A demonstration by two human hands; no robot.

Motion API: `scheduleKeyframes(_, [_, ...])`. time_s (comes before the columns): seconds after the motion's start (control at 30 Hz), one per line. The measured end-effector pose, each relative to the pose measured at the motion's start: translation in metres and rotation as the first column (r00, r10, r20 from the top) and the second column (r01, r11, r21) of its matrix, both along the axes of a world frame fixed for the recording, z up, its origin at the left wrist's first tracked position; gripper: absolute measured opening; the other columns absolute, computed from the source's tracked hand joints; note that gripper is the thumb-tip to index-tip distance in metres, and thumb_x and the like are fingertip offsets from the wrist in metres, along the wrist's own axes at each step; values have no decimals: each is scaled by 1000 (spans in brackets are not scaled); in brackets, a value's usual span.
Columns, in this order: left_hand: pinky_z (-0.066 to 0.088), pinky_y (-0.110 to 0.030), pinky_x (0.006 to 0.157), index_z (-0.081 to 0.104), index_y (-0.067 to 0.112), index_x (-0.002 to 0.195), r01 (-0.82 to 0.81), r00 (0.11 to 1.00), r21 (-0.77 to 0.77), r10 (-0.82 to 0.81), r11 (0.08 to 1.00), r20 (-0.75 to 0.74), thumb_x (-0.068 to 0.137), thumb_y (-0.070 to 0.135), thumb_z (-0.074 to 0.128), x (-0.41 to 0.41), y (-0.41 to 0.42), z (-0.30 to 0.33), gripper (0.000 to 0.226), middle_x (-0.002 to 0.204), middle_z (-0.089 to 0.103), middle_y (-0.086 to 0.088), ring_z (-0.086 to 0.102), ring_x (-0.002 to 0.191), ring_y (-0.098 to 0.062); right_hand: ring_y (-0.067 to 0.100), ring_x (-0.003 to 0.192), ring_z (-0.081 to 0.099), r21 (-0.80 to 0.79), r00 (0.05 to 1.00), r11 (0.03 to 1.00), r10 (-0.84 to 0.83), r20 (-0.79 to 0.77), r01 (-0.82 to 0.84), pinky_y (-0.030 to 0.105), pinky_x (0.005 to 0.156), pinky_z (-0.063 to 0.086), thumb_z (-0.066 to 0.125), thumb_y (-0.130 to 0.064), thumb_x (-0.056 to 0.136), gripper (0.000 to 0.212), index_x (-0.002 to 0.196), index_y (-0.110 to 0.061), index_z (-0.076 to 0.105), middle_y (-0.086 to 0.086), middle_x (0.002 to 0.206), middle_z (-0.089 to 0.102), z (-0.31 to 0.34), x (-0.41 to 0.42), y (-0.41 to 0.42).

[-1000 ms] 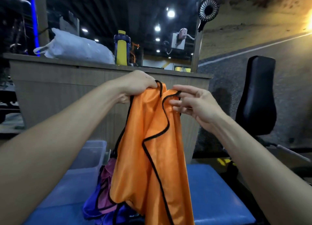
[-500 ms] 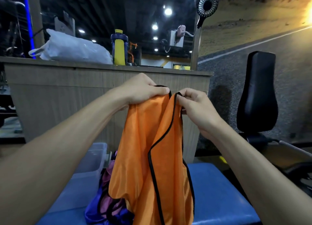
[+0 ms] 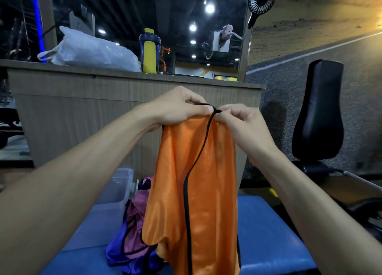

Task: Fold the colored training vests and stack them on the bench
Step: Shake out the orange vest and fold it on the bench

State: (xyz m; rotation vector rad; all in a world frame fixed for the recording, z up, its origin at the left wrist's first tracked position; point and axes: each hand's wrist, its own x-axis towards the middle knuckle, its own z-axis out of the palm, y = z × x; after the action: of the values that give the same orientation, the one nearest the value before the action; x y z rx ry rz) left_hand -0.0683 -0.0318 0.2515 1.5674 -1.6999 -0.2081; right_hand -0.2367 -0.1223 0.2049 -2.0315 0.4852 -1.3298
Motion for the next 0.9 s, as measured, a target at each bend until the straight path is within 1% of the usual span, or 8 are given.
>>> scheduleKeyframes(0.13, [55,-36,97,77,30,106,39,998,-38,-37,999,46,99,42,62,2,2,-4,20,102,76,10,70,99,-9,23,69,48,141,995,986,94,-32,-88,43,70,45,69,-35,72,48,74,11,56,16,70,56,5,8,-6])
scheduleKeyframes(0.23, [57,-29,70,59,33,124,53,998,-104,-48,993,52,103,32,58,6,9,-10,21,82,72,6,67,70,-12,23,63,48,125,999,992,27,22,-30,40,66,45,69,-31,75,40,70,8,57,15,66,52,9,10,-9])
scheduleKeyframes(0.3, [55,-41,65,55,27,118,53,996,-155,-42,987,73,105,23,54,7,15,-13,14,82,71,-9,65,69,-31,24,62,48,103,999,995,6,52,-12,40,64,45,69,-27,79,37,65,4,55,16,65,51,13,9,-10])
scheduleKeyframes(0.4, [50,-36,78,68,17,100,35,992,-169,-13,985,128,102,9,51,8,18,-20,19,96,72,0,67,88,-14,24,61,48,61,998,998,2,63,-6,40,62,45,68,-24,82,36,63,4,54,16,64,52,19,10,-11])
scheduleKeyframes(0.57, [45,-28,71,69,30,84,6,980,-184,31,983,197,94,48,66,-2,16,-39,21,85,67,9,63,77,-6,23,61,45,10,997,999,38,68,-39,40,61,40,67,-20,82,37,66,9,51,15,63,48,21,10,-7])
scheduleKeyframes(0.67, [50,-43,74,73,15,88,-37,982,-228,78,973,170,99,41,62,-4,11,-41,30,89,71,-3,68,82,-18,22,65,47,24,991,992,121,47,-123,39,66,41,68,-18,85,31,65,1,56,12,66,50,17,2,-9])
scheduleKeyframes(0.77, [50,-47,75,66,-3,92,40,992,-126,-24,991,126,104,39,53,2,10,-38,45,85,68,-16,64,75,-31,13,76,63,136,944,946,309,-115,-293,27,68,50,71,-19,92,7,91,-14,74,3,83,68,5,-11,-9])
scheduleKeyframes(0.9, [40,-40,62,62,-2,81,90,968,-31,-80,995,240,102,42,55,-1,10,-37,49,71,55,-19,49,63,-20,15,88,68,124,920,924,376,-109,-363,25,75,52,75,-24,91,18,101,-9,74,6,96,74,-13,-10,-12])
